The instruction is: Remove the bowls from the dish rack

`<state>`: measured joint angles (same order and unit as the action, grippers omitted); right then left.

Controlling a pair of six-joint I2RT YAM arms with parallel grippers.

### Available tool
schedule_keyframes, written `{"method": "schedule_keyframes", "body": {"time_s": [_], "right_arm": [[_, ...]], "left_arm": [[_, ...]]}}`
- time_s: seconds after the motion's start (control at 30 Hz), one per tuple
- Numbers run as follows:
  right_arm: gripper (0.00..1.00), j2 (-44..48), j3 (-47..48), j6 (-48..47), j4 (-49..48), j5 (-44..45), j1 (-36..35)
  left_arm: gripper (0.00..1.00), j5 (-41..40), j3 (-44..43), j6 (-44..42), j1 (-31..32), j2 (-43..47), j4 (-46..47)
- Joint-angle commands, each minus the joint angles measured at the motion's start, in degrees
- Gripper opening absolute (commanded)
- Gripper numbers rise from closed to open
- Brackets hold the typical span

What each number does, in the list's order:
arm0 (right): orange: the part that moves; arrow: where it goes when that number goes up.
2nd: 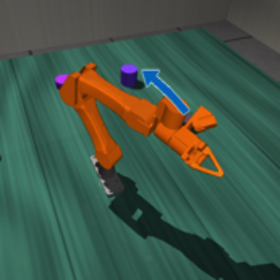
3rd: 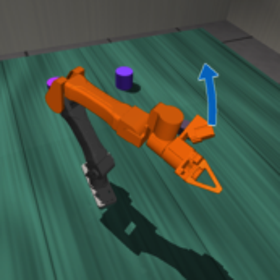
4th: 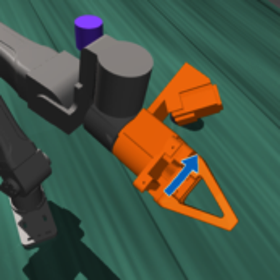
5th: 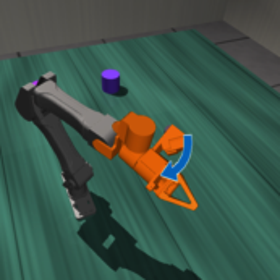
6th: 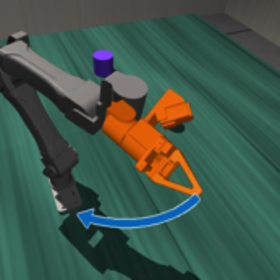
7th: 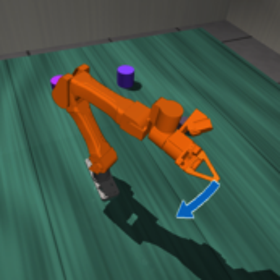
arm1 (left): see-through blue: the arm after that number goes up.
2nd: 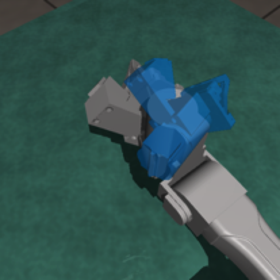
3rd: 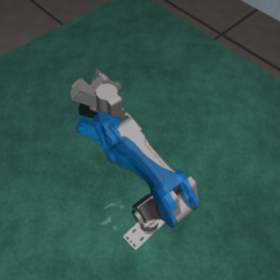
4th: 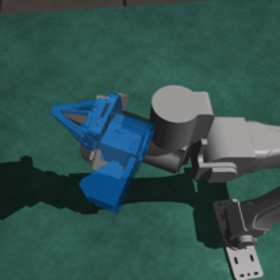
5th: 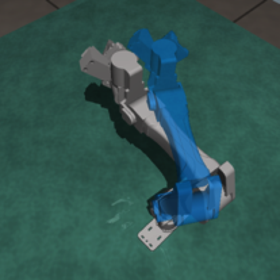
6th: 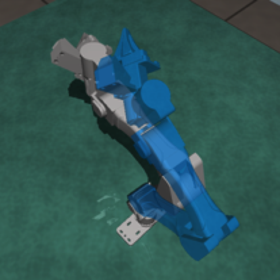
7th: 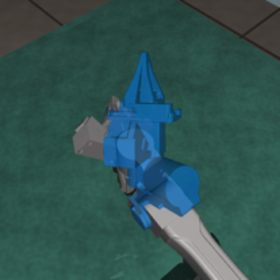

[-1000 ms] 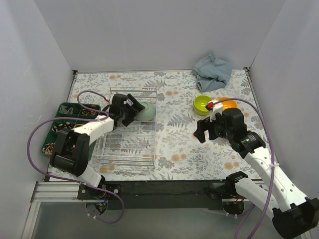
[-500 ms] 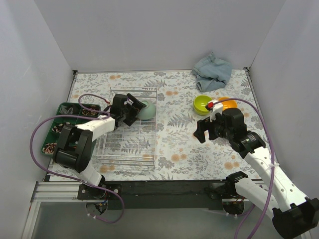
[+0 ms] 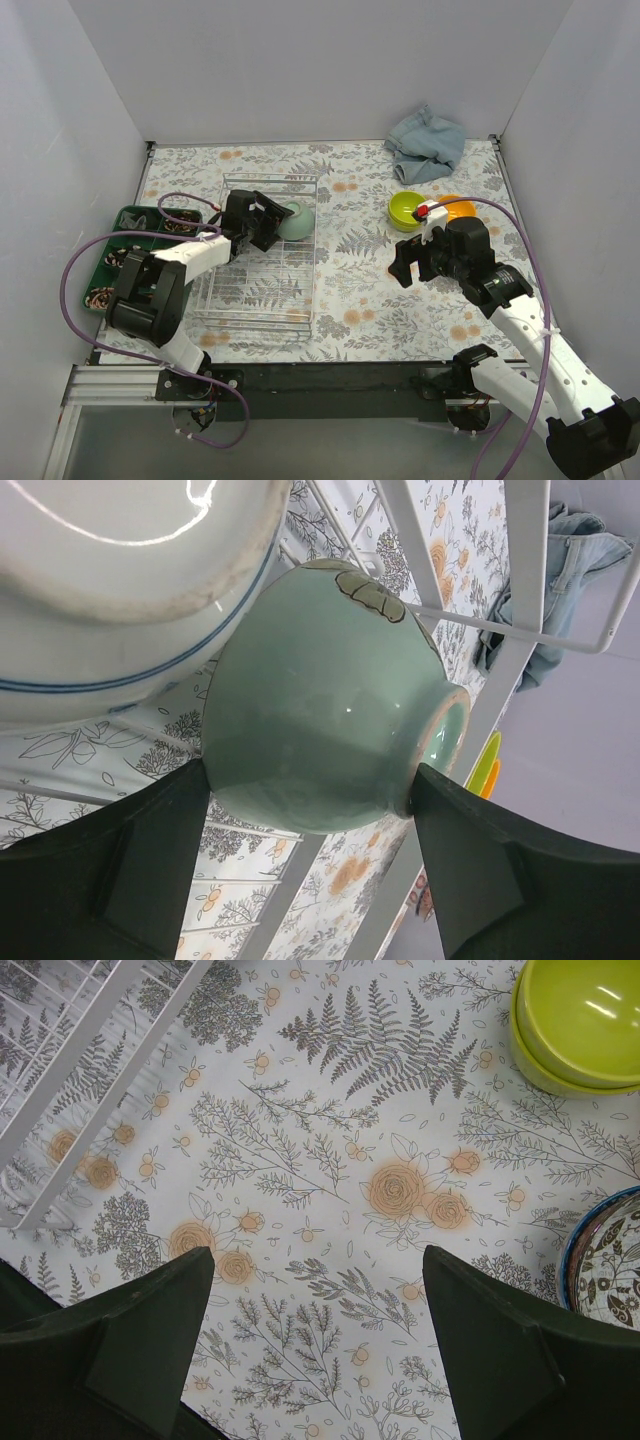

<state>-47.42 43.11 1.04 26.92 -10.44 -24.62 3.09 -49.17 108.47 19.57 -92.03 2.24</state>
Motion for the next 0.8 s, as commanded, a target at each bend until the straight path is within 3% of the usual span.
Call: {"method": "schedule_keyframes", "body": {"time_s": [0.0, 0.07, 0.37, 0.77], "right_arm": [[0.93, 0.5, 1.5, -0.9, -1.2, 0.2, -0.3], [0.93, 0.5, 1.6, -0.9, -1.1, 0.2, -0.2], [0.93, 0.2, 2.0, -0.9, -1.2, -0.5, -0.3], [0.93, -1.0, 3.0, -0.5, -1.7, -3.4, -0.3]], "left_arm": [[0.55, -1.2, 0.9, -1.4, 0.5, 2.9, -5.0], [0.49, -2.1, 0.3, -1.8, 0.4, 4.5, -5.9], [0.38, -7.5, -2.4, -5.6, 0.5, 9.1, -12.9], [0.24, -12.8, -6.5, -22.4, 0.5, 14.5, -18.3]]}}
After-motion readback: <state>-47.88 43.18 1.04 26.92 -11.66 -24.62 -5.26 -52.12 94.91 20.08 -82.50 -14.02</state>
